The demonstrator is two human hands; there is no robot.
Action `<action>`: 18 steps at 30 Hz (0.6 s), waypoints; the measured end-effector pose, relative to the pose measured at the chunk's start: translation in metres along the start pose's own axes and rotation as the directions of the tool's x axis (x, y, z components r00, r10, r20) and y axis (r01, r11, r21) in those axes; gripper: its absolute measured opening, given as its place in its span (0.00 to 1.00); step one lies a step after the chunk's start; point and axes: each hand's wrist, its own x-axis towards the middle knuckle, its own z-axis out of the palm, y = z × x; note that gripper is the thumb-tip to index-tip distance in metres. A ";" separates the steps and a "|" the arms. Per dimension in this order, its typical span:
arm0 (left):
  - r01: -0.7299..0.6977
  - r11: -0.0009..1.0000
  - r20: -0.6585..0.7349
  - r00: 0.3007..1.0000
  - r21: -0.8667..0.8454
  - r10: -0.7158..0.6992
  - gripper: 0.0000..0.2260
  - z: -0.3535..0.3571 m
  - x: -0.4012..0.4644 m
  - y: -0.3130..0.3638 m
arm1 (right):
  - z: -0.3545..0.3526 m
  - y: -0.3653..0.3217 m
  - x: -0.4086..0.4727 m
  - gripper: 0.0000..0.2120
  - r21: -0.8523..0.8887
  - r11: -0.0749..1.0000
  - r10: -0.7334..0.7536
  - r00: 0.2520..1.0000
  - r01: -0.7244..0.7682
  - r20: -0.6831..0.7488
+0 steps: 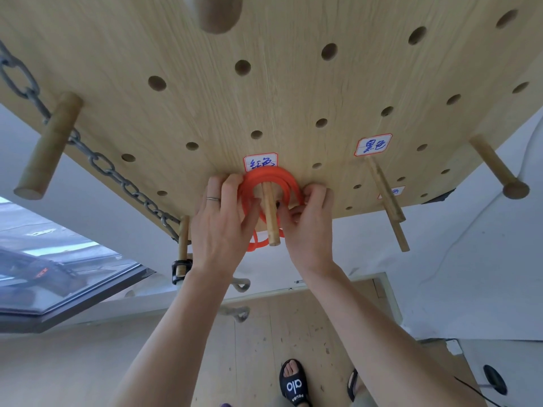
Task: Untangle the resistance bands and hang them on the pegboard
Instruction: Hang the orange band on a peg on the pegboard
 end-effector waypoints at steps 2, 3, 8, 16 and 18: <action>0.026 1.000 0.009 1.000 0.000 -0.026 0.20 -0.002 -0.006 -0.006 | -0.001 -0.001 0.000 0.18 -0.013 1.000 -0.003 1.000 0.003 0.003; 0.046 0.999 0.020 0.999 0.000 -0.046 0.19 -0.002 -0.009 -0.010 | -0.002 -0.001 -0.001 0.19 -0.026 1.000 0.003 1.000 -0.003 0.003; 0.128 0.989 0.117 0.984 0.072 -0.136 0.20 -0.001 -0.028 -0.023 | -0.002 -0.001 -0.023 0.18 -0.065 0.998 0.016 0.999 -0.019 -0.039; 0.189 0.973 0.108 0.973 0.129 -0.203 0.19 0.014 -0.025 -0.017 | 0.025 0.002 -0.050 0.09 -0.109 0.991 -0.065 0.989 0.080 0.131; 0.176 0.978 0.113 0.976 0.107 -0.188 0.15 0.014 -0.026 -0.019 | 0.029 0.002 -0.046 0.11 -0.072 0.994 -0.071 0.987 0.082 0.145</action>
